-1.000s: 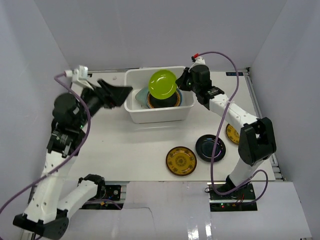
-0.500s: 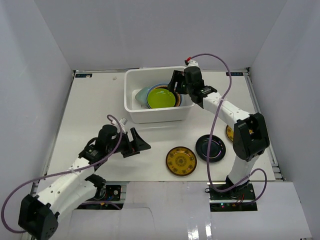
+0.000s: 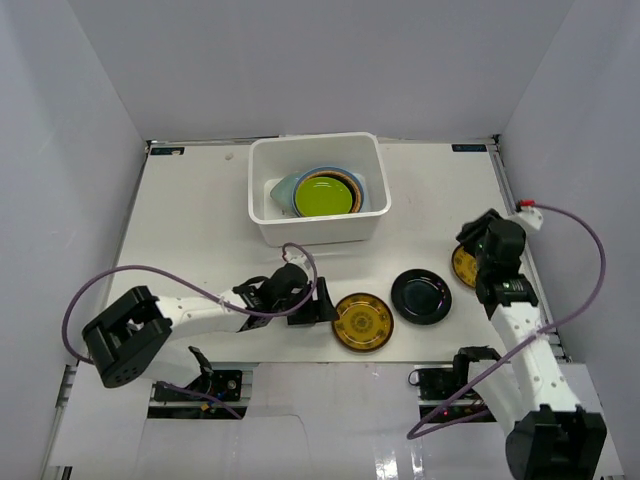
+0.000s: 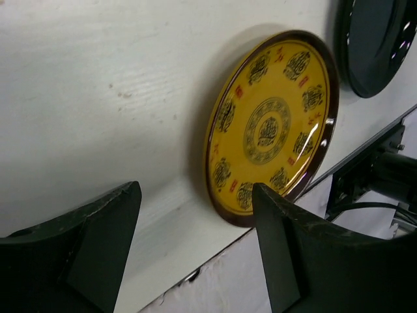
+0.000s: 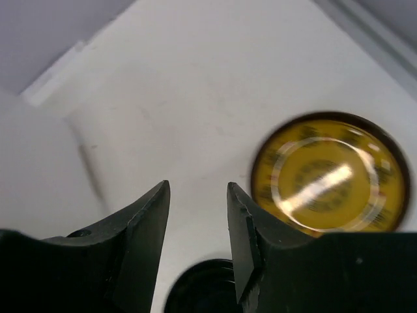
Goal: Place the plates into the plastic bin on the countertop
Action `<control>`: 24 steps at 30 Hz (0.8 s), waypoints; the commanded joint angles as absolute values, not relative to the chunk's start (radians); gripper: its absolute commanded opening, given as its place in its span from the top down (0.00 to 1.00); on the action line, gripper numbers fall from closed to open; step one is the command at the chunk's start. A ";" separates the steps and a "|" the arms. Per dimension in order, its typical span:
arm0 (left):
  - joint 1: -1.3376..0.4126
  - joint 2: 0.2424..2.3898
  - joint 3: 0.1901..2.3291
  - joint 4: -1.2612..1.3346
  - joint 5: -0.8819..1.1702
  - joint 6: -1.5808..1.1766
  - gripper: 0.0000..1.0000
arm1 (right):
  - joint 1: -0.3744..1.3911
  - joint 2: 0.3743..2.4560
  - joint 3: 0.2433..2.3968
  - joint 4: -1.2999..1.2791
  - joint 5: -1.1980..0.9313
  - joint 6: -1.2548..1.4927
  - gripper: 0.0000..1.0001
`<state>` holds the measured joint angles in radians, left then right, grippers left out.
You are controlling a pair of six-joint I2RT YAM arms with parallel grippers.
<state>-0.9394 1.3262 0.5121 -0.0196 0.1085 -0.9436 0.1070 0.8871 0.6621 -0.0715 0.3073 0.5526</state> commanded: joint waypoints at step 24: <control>-0.985 1.211 0.538 -0.037 -0.135 -0.888 1.00 | -0.538 0.965 0.253 0.102 -0.082 0.770 0.34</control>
<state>-0.9844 1.3277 0.5350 0.0494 -0.0757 -0.9062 -0.5224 0.9264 0.2722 -0.0345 0.0204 0.7013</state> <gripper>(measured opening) 0.026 0.673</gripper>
